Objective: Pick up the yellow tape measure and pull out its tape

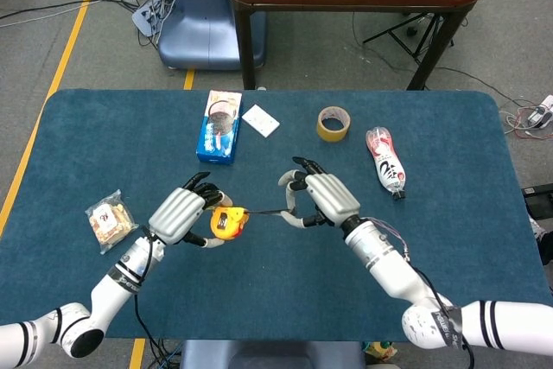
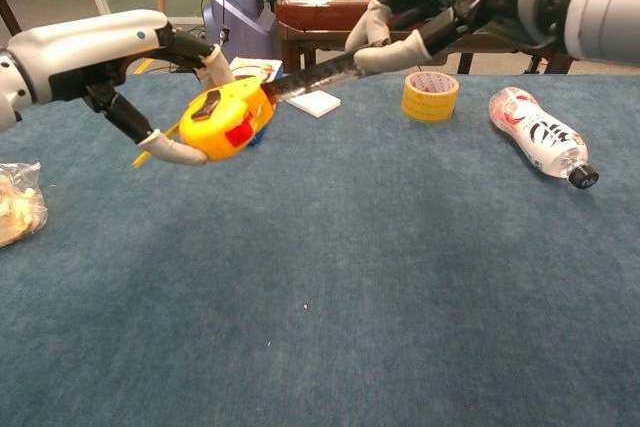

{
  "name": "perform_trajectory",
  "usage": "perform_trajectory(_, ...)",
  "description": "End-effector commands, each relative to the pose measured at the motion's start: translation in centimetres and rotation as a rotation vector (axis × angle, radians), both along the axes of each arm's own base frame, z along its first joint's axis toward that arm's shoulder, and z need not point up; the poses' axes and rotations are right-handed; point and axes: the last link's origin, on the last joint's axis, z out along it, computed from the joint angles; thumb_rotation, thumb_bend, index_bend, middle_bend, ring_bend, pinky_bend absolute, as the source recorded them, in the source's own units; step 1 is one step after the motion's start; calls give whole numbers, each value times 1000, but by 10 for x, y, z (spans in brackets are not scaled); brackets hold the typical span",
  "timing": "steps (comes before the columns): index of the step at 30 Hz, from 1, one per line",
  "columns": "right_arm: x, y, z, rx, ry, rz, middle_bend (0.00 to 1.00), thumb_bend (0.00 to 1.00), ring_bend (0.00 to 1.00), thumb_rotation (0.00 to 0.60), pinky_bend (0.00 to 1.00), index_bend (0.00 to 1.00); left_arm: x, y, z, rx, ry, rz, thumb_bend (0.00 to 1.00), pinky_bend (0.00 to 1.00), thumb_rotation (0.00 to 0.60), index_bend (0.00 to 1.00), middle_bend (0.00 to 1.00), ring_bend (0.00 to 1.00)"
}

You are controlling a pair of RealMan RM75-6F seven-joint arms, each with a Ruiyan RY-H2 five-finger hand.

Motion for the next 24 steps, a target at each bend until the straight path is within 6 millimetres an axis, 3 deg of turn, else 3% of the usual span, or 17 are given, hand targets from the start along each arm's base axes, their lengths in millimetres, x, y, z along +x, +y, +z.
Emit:
perform_trajectory(1,-11,3,21,-13,-1,-14,308,609,41,600,11,705,-15,2,3,-14,27,21,137,44,600,492,486,245)
perform_trajectory(16,-42,20,105,-77,-14,-61,309,609,41,600,11,705,-68,8,18,-31,72,80,137,44,600,487,485,244)
perform_trajectory(24,-49,25,125,-92,-26,-75,309,609,41,600,11,705,-77,8,20,-32,64,96,137,44,600,486,485,244)
